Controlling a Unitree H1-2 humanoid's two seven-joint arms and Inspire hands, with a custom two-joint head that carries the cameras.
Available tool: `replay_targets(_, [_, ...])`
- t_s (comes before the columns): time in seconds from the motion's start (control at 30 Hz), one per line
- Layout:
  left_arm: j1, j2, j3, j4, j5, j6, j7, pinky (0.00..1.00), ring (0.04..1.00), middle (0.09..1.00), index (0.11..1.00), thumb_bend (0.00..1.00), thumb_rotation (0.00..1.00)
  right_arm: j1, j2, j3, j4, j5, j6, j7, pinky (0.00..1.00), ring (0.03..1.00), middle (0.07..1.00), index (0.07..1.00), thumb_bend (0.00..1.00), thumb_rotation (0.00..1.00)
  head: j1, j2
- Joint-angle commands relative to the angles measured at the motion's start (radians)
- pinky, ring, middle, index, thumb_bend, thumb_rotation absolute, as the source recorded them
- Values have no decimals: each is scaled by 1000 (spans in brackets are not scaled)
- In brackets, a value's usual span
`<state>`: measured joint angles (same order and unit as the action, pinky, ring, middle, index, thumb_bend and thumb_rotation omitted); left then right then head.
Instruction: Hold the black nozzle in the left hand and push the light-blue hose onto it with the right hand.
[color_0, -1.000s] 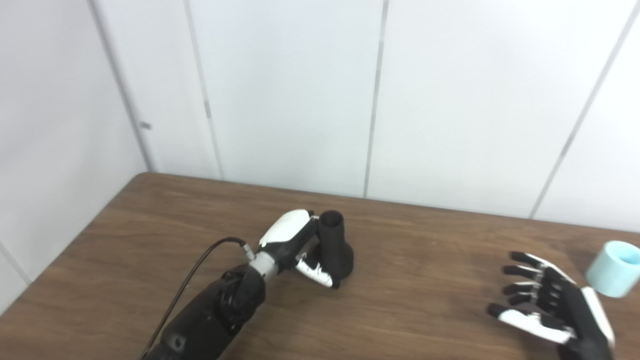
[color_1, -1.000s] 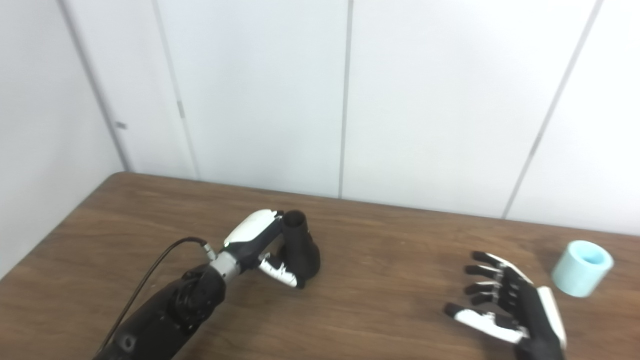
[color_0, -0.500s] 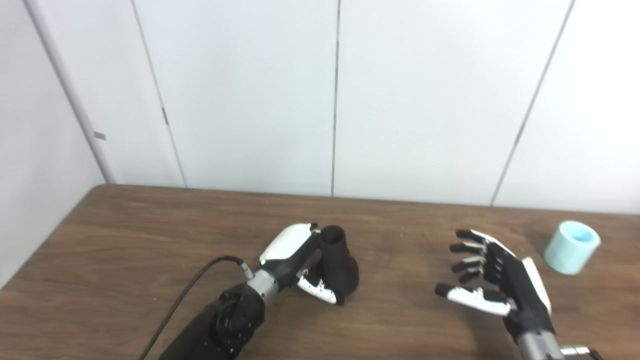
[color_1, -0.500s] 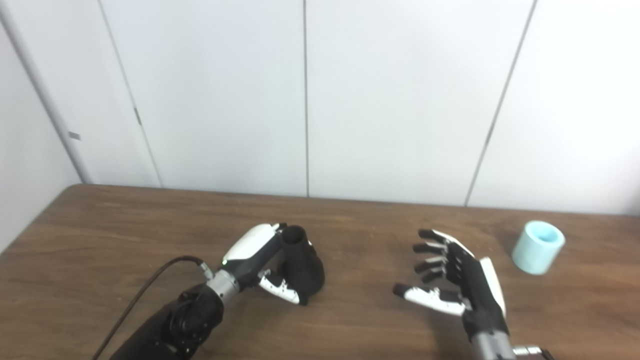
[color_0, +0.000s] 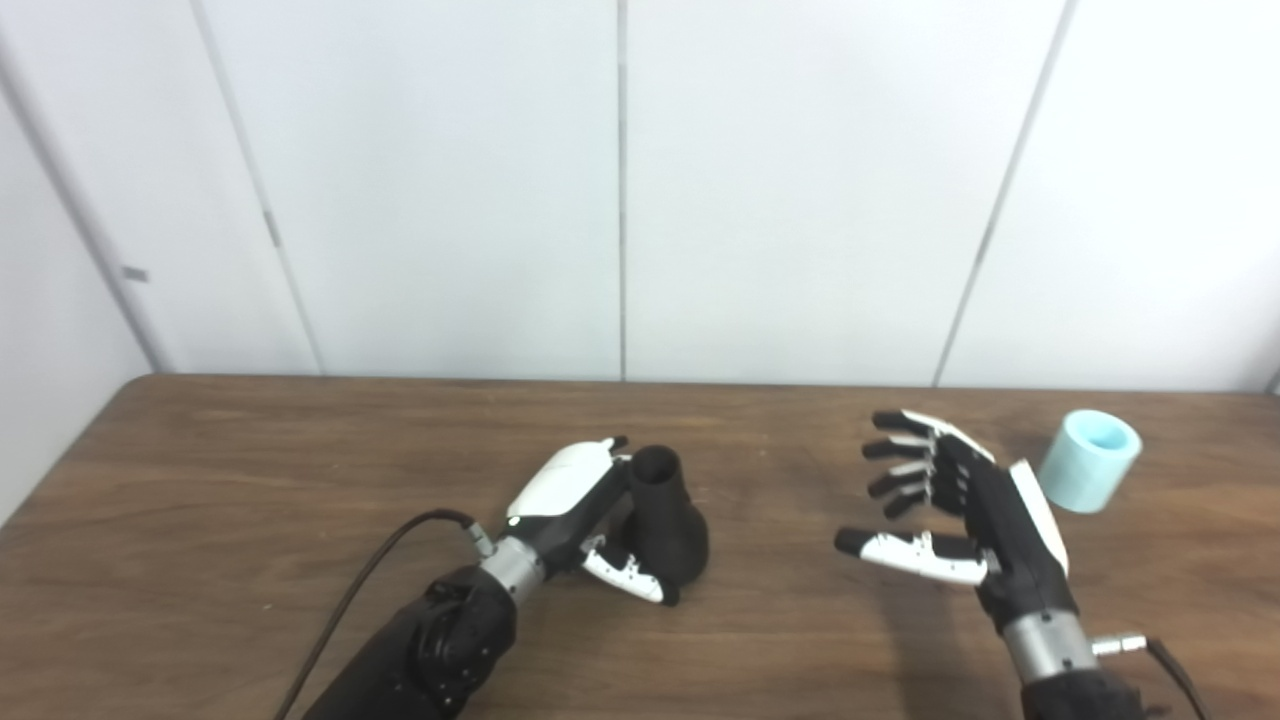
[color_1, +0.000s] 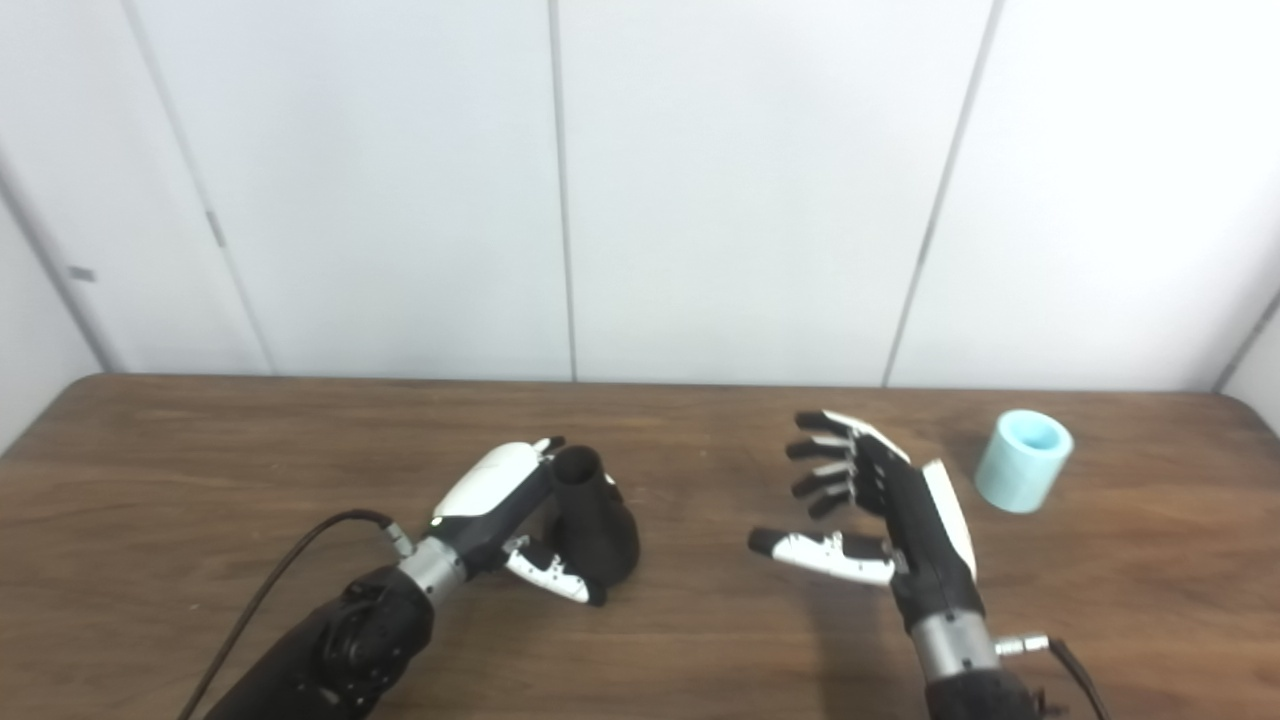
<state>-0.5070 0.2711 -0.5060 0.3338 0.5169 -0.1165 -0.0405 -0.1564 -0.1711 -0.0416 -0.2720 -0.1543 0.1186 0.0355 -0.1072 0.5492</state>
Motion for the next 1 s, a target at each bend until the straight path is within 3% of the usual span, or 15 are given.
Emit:
replay_targets(0.0, [49, -28, -73, 58, 59, -2, -75, 1000, 604, 479, 491, 525, 0, -52, -50, -21, -61, -15, 18, 13, 427, 543, 666, 745, 640, 138, -27, -4])
replay_targets(0.13, [53, -24, -78, 68, 65, -13, -68, 1000, 604, 488, 485, 525, 0, -101, -189, -53, -112, -55, 79, 64, 477, 588, 705, 761, 682, 164, -82, -13])
replay_targets(0.27, [55, -11, -81, 83, 68, -29, -63, 1000, 606, 492, 482, 525, 0, -164, -316, -68, -144, -97, 162, 120, 461, 623, 753, 770, 760, 194, -136, -24])
replay_targets(0.4, [57, 12, -78, 99, 67, -53, -62, 1000, 607, 492, 483, 525, 0, -264, -466, -49, -166, -206, 325, 229, 512, 697, 803, 782, 817, 182, -237, -60])
replay_targets(0.53, [60, 29, -73, 115, 62, -76, -59, 1000, 608, 491, 483, 525, 0, -344, -519, -65, -112, -364, 351, 401, 589, 766, 868, 807, 852, 156, -296, -86])
replay_targets(0.7, [61, 43, -65, 145, 58, -97, -51, 1000, 612, 493, 481, 525, 0, -407, -542, -72, -39, -512, 351, 548, 665, 820, 900, 832, 855, 137, -350, -110])
replay_targets(0.9, [56, 50, -61, 167, 47, -113, -58, 1000, 615, 472, 495, 525, 0, -447, -563, -45, 31, -601, 351, 617, 698, 856, 932, 848, 965, 184, -359, -114])
replay_targets(0.97, [53, 53, -62, 170, 42, -113, -66, 1000, 616, 471, 495, 525, 0, -470, -579, -13, 101, -624, 350, 618, 691, 871, 934, 850, 981, 210, -357, -113])
